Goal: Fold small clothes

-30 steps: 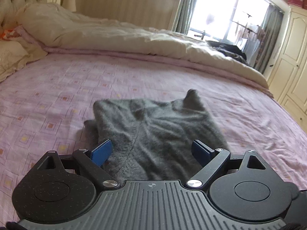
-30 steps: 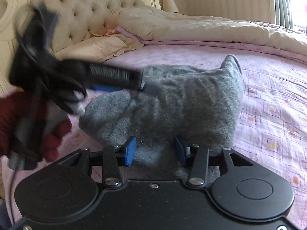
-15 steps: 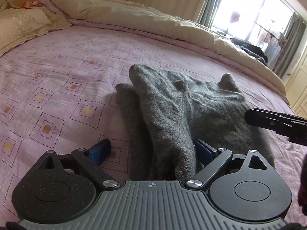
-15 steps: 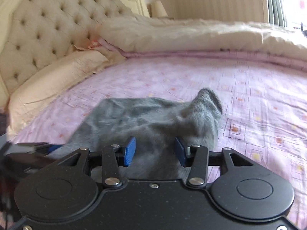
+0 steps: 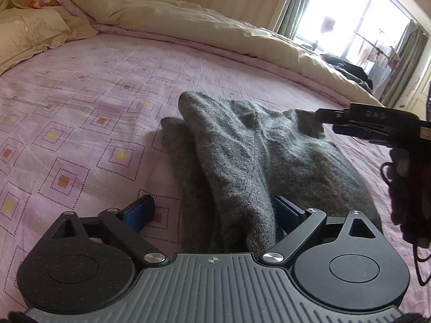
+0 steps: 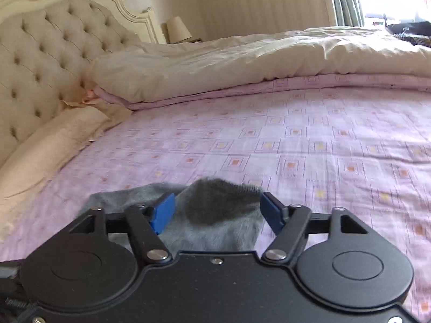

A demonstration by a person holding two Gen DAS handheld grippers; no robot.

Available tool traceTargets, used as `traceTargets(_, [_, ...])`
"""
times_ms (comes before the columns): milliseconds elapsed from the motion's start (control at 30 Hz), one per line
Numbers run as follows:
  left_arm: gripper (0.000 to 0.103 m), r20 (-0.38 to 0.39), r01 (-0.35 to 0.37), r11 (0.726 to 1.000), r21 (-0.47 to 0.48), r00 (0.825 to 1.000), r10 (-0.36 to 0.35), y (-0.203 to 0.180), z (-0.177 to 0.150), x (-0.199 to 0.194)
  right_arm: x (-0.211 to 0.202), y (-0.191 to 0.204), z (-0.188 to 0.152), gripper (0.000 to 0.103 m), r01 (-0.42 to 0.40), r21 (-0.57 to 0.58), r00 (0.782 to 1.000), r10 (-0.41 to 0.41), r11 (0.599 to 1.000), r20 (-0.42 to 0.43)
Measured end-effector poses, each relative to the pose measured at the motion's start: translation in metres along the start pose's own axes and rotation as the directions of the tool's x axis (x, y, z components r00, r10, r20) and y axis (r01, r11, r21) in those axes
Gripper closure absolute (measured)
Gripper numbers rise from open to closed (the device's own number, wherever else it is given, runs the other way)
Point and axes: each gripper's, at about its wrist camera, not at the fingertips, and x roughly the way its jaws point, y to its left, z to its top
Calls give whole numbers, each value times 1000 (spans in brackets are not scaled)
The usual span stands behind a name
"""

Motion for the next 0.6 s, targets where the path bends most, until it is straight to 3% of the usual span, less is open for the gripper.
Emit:
traceTargets(300, [9, -86, 88, 992, -92, 992, -96, 5, 3, -4, -15, -18, -48, 28, -199, 222, 973, 219, 954, -69])
traceTargets(400, [10, -105, 138, 984, -114, 983, -150, 3, 3, 1, -5, -16, -55, 27, -207, 243, 969, 232, 948, -81])
traceTargets(500, [9, -113, 144, 983, -112, 981, -157, -1, 4, 5, 5, -17, -59, 28, -231, 287, 964, 260, 930, -65])
traceTargets(533, [10, -116, 155, 982, -109, 979, -168, -2, 4, 6, 8, -16, -60, 40, -232, 294, 964, 260, 927, -62])
traceTargets(600, [22, -119, 202, 973, -112, 969, -215, -2, 4, 7, 8, -12, -59, 56, -208, 287, 968, 239, 935, -74])
